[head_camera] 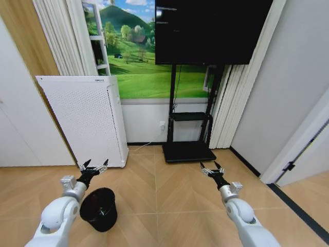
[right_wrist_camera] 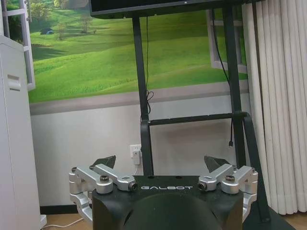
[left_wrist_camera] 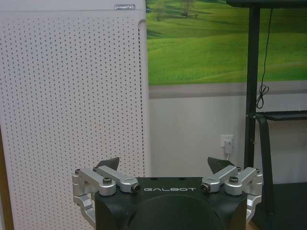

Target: Pick up the trash bin and place the garbage on the floor into it.

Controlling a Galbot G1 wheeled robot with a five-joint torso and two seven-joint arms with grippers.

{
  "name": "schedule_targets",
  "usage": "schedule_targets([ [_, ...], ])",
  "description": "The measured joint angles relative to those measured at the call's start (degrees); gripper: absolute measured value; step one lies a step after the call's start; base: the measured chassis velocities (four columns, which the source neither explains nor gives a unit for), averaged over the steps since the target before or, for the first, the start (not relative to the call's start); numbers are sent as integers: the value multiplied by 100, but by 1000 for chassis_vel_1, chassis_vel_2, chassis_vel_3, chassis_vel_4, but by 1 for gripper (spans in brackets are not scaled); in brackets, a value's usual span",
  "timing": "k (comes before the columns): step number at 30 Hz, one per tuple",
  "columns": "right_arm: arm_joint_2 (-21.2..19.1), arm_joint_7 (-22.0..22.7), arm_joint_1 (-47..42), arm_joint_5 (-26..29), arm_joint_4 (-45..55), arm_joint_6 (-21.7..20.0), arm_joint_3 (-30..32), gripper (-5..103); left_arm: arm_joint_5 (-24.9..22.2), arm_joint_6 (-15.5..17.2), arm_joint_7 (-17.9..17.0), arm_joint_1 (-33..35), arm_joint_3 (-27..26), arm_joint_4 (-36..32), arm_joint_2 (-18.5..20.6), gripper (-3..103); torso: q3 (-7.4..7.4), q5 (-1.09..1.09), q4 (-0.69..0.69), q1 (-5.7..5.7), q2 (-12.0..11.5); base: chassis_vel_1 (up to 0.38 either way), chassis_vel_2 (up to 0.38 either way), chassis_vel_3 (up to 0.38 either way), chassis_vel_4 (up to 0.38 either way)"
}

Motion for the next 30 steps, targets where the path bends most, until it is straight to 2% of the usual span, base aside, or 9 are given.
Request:
schedule_targets([
  [5, -10, 0, 19, -3, 5, -16, -1, 100, 246, -172, 108, -9, -22, 23, 23, 100, 69, 0, 0, 38, 106, 0, 0, 0, 0],
  [23, -174, 74, 66, 21, 182, -201, -17, 100, 42, -69, -6, -39, -35, -20, 29, 100, 341, 0, 0, 189, 531, 0, 0, 0, 0],
  [30, -150, 122, 60, 12, 218, -246, -26, 100, 150, -64, -62, 54, -78, -156, -19, 100, 441, 0, 0, 249, 689, 0, 0, 0, 0],
])
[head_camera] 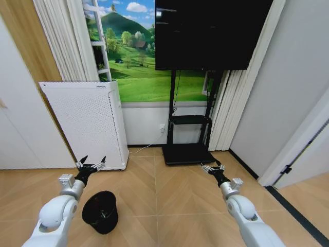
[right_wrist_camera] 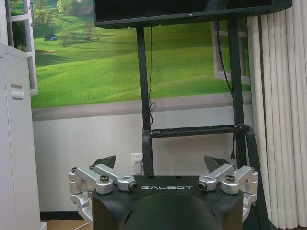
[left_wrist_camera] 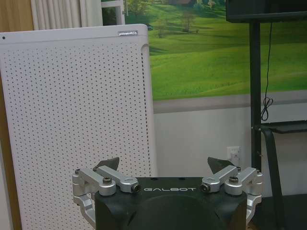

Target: Pick up the trash bin and place the garbage on the floor into it.

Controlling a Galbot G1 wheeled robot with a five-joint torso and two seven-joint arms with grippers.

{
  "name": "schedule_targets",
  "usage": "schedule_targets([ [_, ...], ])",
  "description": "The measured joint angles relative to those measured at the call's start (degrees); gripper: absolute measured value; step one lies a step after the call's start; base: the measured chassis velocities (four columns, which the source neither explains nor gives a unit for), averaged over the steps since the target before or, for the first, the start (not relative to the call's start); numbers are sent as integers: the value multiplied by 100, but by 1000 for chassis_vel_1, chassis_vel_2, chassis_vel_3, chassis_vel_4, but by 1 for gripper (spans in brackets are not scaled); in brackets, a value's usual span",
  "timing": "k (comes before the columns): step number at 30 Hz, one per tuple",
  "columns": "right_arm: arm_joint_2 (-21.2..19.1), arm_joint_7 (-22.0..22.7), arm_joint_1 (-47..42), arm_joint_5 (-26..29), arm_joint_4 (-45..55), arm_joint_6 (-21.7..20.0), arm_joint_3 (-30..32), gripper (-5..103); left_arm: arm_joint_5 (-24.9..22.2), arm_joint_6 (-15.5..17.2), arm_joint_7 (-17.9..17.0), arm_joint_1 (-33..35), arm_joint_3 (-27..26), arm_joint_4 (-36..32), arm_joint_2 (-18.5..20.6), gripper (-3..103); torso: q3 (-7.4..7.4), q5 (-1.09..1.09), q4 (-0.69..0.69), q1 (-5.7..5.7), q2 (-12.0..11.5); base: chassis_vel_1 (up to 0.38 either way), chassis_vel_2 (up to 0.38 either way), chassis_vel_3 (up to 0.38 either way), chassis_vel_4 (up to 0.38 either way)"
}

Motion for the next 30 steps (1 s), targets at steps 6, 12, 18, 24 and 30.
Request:
schedule_targets([
  [6, -23, 0, -3, -2, 34, -2, -2, 100, 125, -103, -2, 123, -89, -153, -7, 100, 88, 0, 0, 54, 142, 0, 0, 0, 0],
  [12, 12, 20, -65, -19, 137, -51, -6, 100, 250, -237, 21, 228, -116, -198, -99, 100, 169, 0, 0, 106, 276, 0, 0, 0, 0],
  [18, 38, 71, -83, -55, 212, -140, -7, 100, 325, -279, 49, 262, -118, -199, -184, 100, 251, 0, 0, 161, 414, 0, 0, 0, 0],
  [24, -2, 108, -61, -53, 272, -236, -7, 100, 324, -283, 50, 254, -138, -186, -170, 100, 340, 0, 0, 226, 568, 0, 0, 0, 0],
  [30, 48, 121, -62, -59, 283, -283, -7, 100, 314, -294, 64, 210, -140, -132, -151, 100, 413, 0, 0, 274, 689, 0, 0, 0, 0],
])
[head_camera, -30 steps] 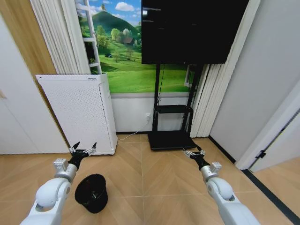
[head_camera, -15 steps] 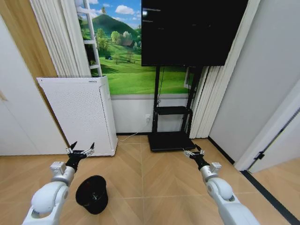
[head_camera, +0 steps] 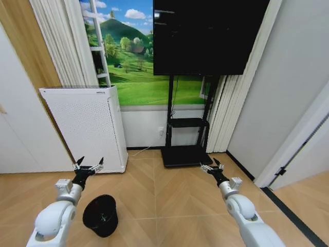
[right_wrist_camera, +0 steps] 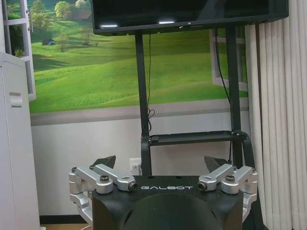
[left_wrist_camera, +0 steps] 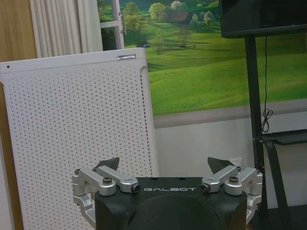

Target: Pick up the trash bin and place the garbage on the floor into it.

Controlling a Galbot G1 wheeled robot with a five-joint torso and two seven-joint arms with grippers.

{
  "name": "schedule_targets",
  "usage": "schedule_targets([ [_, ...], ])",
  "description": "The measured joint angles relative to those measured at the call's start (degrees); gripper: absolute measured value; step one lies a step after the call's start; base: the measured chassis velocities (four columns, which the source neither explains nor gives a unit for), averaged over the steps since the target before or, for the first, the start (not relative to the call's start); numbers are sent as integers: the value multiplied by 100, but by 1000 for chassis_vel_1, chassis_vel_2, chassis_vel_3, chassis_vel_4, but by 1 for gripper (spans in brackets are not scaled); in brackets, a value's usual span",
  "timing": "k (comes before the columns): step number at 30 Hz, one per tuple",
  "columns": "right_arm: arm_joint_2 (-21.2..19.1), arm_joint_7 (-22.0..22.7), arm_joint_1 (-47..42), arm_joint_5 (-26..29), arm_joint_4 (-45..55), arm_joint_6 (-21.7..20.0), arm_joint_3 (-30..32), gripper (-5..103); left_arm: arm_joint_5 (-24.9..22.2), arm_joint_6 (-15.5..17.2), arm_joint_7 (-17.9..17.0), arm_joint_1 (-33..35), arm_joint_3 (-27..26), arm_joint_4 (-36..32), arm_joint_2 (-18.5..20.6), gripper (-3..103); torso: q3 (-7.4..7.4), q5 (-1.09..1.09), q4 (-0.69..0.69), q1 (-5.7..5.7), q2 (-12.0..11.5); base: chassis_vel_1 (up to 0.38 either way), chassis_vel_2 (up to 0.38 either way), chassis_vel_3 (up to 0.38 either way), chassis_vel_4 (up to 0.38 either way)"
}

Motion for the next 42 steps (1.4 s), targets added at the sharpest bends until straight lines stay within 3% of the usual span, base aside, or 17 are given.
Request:
schedule_targets([
  [42, 125, 12, 98, -58, -26, -67, -49, 100, -67, 7, -13, -90, 25, 114, 34, 100, 593, 0, 0, 414, 1008, -3, -6, -5, -4],
])
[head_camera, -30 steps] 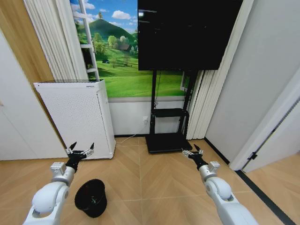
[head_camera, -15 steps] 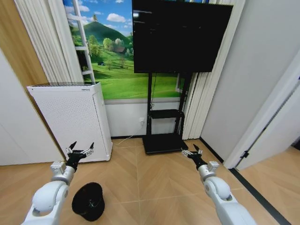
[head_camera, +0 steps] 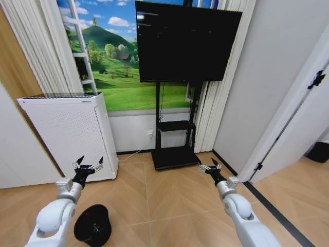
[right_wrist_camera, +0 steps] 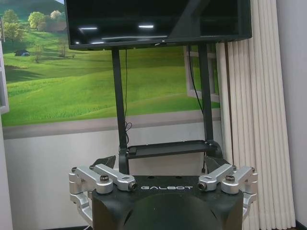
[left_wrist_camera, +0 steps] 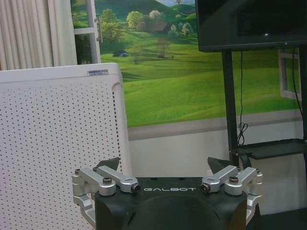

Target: Pick up the trash bin and place the garbage on the floor into it.

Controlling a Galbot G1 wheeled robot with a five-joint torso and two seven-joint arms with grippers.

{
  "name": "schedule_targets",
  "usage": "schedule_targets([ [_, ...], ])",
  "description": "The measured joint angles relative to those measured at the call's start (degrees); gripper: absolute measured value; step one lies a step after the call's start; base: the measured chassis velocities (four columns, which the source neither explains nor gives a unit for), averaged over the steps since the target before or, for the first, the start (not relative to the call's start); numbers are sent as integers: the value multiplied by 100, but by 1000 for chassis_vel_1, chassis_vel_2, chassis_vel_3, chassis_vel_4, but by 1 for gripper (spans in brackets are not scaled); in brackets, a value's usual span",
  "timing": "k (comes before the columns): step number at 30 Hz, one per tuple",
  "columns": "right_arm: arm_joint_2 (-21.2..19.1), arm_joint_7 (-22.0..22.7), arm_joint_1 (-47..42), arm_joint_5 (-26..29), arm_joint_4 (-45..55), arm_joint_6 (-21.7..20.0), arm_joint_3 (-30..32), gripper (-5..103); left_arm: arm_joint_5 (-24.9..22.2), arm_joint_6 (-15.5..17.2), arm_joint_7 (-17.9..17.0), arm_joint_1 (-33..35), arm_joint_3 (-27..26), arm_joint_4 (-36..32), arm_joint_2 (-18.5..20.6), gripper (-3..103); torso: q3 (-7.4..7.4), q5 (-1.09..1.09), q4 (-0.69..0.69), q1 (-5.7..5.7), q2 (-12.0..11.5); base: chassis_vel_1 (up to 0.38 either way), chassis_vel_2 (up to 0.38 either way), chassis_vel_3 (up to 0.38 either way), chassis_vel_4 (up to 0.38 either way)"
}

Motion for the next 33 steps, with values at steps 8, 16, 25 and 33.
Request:
schedule_targets([
  [8, 12, -16, -1, -2, 2, 15, -12, 100, -15, 18, -28, 27, -6, -44, -10, 100, 114, 0, 0, 83, 198, 0, 0, 0, 0],
  [16, -19, -31, -9, -3, 5, 35, -14, 100, -11, 16, -43, 57, -7, -71, -38, 100, 236, 0, 0, 177, 415, 0, 0, 0, 0],
  [25, -37, -45, -12, -1, -8, 59, -17, 100, -33, 38, -86, 55, 3, -88, -70, 100, 381, 0, 0, 292, 674, 0, 0, 0, 0],
  [33, -47, -60, -6, -1, -39, 81, -32, 100, -25, 45, -90, 64, 8, -88, -103, 100, 494, 0, 0, 376, 872, 0, 0, 0, 0],
])
